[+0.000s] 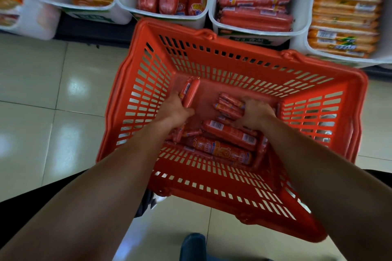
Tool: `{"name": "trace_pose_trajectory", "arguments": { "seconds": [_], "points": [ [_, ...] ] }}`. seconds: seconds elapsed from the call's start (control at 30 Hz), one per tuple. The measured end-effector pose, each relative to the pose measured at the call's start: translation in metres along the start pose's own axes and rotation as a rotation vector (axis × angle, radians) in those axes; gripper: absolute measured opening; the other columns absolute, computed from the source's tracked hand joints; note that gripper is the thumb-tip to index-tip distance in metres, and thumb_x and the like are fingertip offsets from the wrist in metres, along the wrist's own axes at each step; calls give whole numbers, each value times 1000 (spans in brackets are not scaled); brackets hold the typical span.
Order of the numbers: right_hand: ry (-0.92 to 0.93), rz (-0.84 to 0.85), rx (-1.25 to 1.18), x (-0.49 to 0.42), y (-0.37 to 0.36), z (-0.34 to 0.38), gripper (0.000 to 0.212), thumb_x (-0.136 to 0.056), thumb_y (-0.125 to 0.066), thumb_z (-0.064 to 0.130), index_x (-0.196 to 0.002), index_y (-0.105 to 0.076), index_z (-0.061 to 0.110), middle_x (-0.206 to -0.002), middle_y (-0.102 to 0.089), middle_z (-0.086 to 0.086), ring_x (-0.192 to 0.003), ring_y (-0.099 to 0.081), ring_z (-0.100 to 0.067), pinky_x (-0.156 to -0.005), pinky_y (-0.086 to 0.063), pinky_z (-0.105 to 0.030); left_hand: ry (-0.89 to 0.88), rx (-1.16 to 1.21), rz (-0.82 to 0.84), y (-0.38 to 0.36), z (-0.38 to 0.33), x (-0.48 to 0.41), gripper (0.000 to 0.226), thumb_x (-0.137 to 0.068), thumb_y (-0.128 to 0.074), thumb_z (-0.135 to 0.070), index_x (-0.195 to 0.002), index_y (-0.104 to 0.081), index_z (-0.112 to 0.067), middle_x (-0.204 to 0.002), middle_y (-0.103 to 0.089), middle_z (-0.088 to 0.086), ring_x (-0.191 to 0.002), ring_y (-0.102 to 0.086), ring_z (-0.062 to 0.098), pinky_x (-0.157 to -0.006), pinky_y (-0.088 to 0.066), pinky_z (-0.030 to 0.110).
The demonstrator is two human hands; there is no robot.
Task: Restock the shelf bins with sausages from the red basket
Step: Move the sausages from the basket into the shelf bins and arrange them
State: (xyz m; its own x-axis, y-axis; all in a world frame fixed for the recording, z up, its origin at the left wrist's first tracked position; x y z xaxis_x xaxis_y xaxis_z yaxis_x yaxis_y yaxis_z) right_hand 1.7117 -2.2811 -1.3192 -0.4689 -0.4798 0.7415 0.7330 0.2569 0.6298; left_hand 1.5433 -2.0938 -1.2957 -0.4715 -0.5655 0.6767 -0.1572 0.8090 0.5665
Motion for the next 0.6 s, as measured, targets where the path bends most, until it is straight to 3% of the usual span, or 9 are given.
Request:
{"name": "trace_pose_trajectory", "arguments": {
  "seconds": [0.17,0.33,0.43,0.6],
  "points": [
    [5,17,-32,-4,-5,-7,85,-59,-85,52,-133,-56,23,-126,-65,-6,-112,-61,-27,-94,-50,-37,23,15,12,-4,6,-3,43,-86,-73,-23,-123,-52,-18,-89,-63,-4,-69,-63,8,-54,-41,18],
    [55,55,-33,-9,-8,-8,82,-62,-85,43,-135,-54,25,-126,-66,-6,-113,-61,-27,-98,-48,-37,46,52,18,-6,8,-7,43,-86,-73,-25,-123,-52,-20,-96,-66,-1,-74,-64,9,-64,-46,23],
    [82,72,-53,-10,-8,-9,83,-61,-85,41,-136,-54,25,-128,-65,-5,-114,-61,-26,-99,-49,-37,44,58,22,-3,7,-7,39,-86,-73,-21,-119,-53,-20,-87,-66,-3,-66,-65,8,-53,-43,18],
    [150,15,-85,13,11,3,78,-64,-84,47,-133,-55,28,-127,-64,0,-114,-60,-23,-99,-47,-36,3,-8,33,15,-8,12,36,-82,-74,-21,-112,-54,-21,-87,-64,-3,-72,-64,12,-55,-42,21]
  ]
}}
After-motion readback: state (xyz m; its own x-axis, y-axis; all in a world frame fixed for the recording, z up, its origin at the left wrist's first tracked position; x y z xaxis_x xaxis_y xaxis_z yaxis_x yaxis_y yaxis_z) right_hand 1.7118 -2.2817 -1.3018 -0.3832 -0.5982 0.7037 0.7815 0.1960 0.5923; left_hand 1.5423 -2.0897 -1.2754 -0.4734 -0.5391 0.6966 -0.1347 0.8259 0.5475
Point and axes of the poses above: each hand's wrist, its own x-axis away from the middle knuckle, its own y-axis out of the back of the hand, z = x × y, the point moved 5 cm from there along -x, towards the middle knuckle
